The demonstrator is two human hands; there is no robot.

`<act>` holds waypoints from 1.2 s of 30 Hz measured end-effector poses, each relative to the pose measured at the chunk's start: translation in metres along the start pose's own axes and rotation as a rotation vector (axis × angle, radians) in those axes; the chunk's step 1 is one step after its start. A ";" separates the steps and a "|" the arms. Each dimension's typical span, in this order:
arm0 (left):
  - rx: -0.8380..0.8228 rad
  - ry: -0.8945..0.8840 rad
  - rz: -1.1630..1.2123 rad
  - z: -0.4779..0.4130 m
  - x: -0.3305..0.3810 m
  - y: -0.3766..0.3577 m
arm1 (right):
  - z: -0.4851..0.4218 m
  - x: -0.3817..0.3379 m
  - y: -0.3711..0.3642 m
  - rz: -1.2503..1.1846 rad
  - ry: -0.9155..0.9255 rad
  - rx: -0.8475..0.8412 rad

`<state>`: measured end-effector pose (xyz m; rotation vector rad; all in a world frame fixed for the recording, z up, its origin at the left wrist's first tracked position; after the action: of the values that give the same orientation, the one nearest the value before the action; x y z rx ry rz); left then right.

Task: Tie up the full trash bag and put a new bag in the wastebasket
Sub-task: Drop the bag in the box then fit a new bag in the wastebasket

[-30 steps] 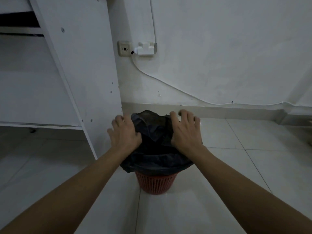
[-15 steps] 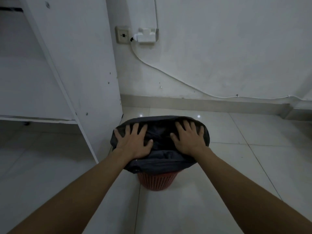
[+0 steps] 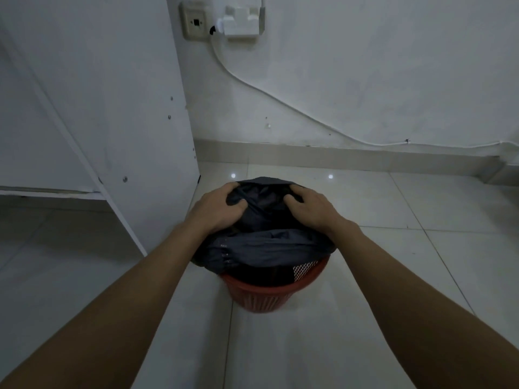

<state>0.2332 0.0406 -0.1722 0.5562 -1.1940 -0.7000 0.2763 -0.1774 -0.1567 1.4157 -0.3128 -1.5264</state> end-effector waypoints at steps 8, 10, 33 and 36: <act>-0.238 0.130 0.461 -0.005 -0.031 -0.027 | -0.008 0.038 -0.019 -0.503 -0.131 -0.172; -0.238 0.168 0.558 0.002 -0.041 -0.028 | -0.003 0.043 -0.018 -0.561 -0.123 -0.134; 0.100 -0.833 -0.804 0.207 0.057 -0.039 | 0.151 -0.031 -0.036 0.716 0.478 -0.137; 0.183 -0.791 -0.823 0.202 0.066 -0.032 | 0.152 -0.036 -0.021 0.588 0.465 0.022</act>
<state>0.0466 -0.0350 -0.0966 0.9934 -1.7782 -1.6201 0.1287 -0.2033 -0.1074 1.4791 -0.4111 -0.6997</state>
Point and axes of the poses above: each hand's wrist, its own z-axis away from the middle knuckle, its own y-axis out of the back of the hand, x = y × z, the point moved 10 cm from there along -z, towards the middle knuckle, and after that the axes turned 13 degrees about -x, right-handed, at the moved point
